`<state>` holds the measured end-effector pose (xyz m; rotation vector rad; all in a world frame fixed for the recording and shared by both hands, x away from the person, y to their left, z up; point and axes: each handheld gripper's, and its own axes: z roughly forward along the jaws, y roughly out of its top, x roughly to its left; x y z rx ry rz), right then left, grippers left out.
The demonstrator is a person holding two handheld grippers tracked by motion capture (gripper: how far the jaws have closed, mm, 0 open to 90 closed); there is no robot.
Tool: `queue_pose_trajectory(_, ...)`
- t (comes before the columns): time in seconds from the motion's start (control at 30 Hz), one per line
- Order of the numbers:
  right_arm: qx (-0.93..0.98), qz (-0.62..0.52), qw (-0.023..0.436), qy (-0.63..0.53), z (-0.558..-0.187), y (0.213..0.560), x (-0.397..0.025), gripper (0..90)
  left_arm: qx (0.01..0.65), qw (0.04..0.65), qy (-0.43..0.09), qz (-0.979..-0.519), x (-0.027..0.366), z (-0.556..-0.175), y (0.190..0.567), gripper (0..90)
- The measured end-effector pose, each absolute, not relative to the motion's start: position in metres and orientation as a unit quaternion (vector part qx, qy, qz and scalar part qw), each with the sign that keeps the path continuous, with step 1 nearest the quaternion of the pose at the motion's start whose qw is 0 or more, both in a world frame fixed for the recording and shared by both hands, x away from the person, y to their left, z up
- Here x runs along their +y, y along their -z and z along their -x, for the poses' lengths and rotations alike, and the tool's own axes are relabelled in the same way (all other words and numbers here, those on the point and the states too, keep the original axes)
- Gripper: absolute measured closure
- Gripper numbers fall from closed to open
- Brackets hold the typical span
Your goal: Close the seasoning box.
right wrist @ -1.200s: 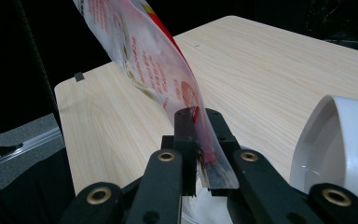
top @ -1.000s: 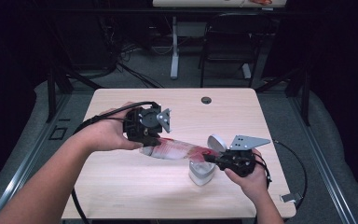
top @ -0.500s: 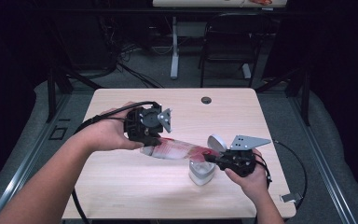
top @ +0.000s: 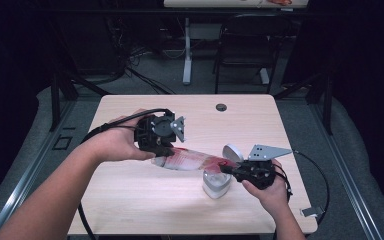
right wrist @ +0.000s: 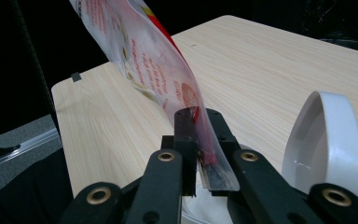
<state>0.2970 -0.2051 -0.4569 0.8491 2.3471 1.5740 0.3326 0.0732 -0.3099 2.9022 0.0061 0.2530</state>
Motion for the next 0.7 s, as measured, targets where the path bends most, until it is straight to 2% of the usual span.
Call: queue_pose_trajectory(0.7, 0.792, -0.289, 0.094, -0.530, -0.2974, 0.4581, -0.2065, 85.3, -0.003, 0.110, -0.090, -0.990, 0.0682, -0.3318, 0.3077, 82.1)
